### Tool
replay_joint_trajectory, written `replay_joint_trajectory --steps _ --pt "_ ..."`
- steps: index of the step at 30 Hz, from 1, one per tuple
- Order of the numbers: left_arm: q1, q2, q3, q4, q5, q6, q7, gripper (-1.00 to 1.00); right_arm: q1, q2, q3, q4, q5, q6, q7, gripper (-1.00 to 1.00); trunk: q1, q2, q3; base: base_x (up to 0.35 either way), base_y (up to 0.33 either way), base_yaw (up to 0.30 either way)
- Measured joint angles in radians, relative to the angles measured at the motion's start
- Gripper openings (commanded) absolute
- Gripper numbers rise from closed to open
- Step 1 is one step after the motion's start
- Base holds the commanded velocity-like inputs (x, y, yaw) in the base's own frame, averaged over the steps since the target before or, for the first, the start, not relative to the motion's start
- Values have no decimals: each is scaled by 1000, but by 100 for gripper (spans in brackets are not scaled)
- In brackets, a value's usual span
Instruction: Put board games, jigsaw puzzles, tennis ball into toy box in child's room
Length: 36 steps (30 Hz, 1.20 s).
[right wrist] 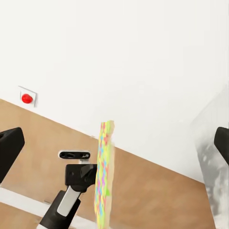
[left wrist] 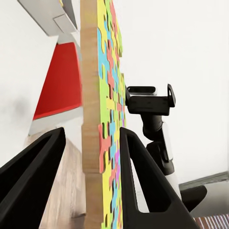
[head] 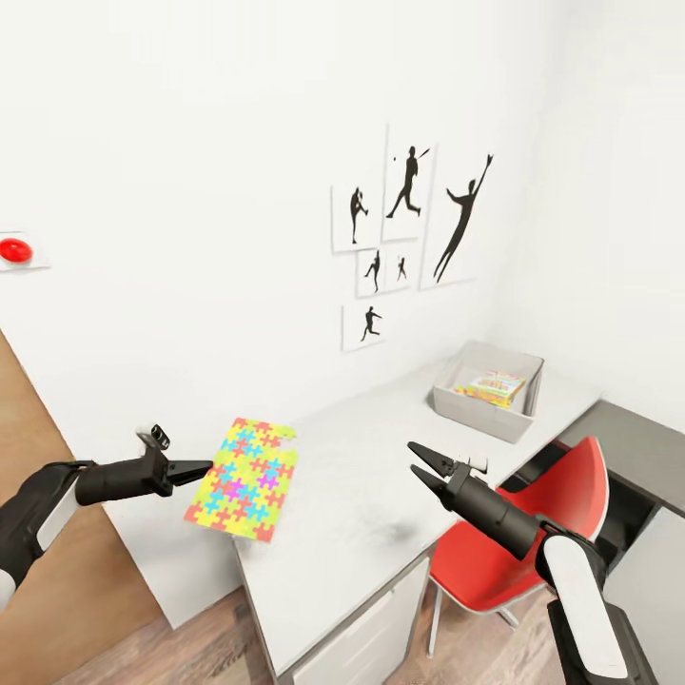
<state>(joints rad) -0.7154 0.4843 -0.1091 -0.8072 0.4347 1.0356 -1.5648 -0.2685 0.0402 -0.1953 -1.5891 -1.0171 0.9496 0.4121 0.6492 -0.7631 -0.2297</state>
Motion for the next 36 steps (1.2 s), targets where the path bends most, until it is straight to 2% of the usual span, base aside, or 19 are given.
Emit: replay_joint_trajectory --steps 9,17,28,36 --pt "0 0 0 0 0 0 0 -100 1 0 1 0 0 -1 0 100 -35 63 32 0 0 -267" --pt "0 0 1 -1 1 0 0 -100 1 1 3 0 1 -2 0 100 -65 119 57 0 0 -40" --pt "0 1 8 -1 0 0 0 -100 1 3 3 0 4 -2 -1 100 -65 120 59 0 -6 -36" --pt "0 1 10 0 0 0 0 -100 1 3 3 0 3 -16 0 100 -65 119 67 0 -236 -177"
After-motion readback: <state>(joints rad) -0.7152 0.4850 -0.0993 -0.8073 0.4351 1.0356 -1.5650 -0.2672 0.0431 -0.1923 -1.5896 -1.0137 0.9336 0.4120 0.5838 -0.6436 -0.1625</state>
